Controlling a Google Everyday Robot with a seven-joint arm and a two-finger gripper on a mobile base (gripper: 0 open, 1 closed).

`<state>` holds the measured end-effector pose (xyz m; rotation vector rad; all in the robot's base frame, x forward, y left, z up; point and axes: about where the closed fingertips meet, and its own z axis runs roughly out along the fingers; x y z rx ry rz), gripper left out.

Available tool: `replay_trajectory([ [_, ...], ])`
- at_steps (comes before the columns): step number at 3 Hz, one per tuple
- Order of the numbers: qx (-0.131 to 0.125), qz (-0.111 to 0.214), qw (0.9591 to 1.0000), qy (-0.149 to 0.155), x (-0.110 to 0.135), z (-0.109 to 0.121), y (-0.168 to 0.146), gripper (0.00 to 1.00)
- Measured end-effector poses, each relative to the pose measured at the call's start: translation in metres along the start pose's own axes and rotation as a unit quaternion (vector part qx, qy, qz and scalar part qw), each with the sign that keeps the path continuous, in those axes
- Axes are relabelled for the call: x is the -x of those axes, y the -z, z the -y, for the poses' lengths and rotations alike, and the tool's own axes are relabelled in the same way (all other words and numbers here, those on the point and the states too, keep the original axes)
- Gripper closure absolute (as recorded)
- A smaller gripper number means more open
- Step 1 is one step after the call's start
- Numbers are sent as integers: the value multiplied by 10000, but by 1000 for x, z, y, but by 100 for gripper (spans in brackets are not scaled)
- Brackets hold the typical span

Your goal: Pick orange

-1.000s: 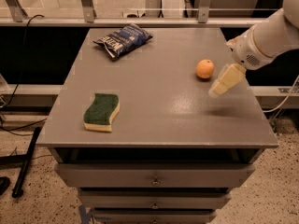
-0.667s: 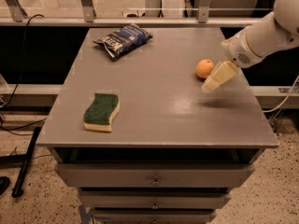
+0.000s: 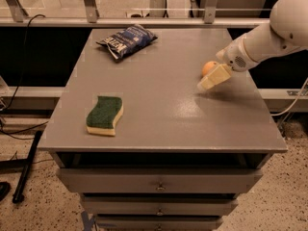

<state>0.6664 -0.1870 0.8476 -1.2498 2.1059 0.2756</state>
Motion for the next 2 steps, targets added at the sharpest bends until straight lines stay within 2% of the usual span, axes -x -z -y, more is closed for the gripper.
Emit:
replay_trajectory([
  [1, 126, 113, 9998, -144, 0, 1, -8, 40],
  [2, 232, 294, 9992, -171, 9, 0, -2, 65],
])
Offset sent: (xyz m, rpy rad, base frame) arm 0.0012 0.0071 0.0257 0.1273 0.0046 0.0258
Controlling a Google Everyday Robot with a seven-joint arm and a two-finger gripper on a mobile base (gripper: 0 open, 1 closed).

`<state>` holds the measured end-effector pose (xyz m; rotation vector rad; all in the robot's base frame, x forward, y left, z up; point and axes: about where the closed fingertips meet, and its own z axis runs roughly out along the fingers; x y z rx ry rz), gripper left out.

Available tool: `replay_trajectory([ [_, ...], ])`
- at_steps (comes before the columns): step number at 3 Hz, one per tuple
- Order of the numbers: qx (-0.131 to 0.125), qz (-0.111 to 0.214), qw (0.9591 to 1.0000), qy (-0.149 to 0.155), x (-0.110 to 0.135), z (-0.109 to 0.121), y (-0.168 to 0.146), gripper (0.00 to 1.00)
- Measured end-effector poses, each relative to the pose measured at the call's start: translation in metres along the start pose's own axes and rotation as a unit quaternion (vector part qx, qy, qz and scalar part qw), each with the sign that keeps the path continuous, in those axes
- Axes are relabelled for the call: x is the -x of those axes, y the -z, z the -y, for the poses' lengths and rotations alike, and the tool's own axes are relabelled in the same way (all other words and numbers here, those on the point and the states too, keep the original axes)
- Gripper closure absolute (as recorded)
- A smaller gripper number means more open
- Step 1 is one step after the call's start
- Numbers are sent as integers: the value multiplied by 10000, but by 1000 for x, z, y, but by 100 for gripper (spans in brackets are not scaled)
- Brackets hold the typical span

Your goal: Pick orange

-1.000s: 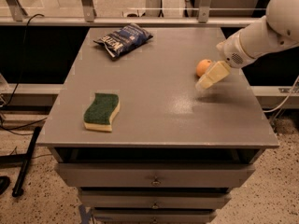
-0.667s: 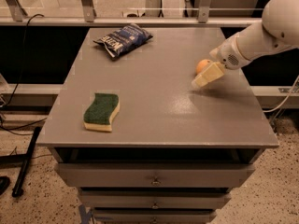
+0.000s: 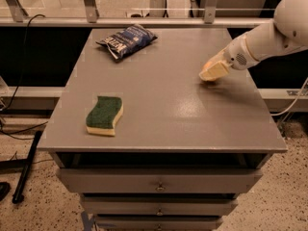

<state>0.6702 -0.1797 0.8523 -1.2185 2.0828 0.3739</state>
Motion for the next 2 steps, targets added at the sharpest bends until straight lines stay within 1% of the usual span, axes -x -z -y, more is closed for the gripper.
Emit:
replay_trajectory([
  [1, 300, 409, 9987, 42, 18, -11, 21, 88],
  [2, 884, 1180, 9890, 74, 36, -32, 46, 100],
])
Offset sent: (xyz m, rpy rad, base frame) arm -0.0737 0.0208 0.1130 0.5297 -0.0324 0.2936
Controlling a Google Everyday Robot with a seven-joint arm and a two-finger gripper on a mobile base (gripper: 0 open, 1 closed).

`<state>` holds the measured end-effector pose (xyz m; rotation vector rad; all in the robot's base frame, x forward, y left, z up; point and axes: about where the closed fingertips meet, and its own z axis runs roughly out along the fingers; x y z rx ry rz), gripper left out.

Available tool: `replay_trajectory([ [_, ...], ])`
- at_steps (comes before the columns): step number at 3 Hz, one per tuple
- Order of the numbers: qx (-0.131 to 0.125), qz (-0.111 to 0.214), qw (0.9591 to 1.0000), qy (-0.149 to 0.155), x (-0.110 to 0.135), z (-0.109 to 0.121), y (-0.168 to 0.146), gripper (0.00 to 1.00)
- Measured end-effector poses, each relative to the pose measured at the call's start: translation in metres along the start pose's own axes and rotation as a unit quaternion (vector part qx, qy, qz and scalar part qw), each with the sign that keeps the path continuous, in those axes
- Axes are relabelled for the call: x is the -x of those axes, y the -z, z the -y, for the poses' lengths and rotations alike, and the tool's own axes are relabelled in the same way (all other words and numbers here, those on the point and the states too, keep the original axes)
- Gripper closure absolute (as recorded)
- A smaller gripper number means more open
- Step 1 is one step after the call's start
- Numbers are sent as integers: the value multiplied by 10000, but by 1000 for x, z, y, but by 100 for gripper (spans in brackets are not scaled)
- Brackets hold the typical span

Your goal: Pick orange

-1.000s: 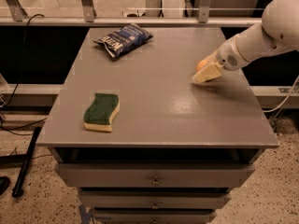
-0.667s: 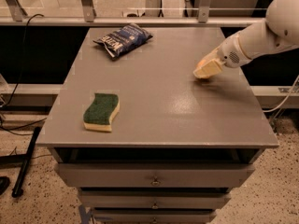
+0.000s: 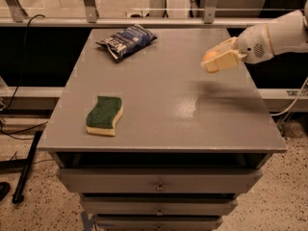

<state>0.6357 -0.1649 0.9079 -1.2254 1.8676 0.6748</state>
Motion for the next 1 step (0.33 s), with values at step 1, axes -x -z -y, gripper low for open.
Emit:
replay_trajectory([
  [1, 144, 191, 9997, -41, 12, -7, -2, 100],
])
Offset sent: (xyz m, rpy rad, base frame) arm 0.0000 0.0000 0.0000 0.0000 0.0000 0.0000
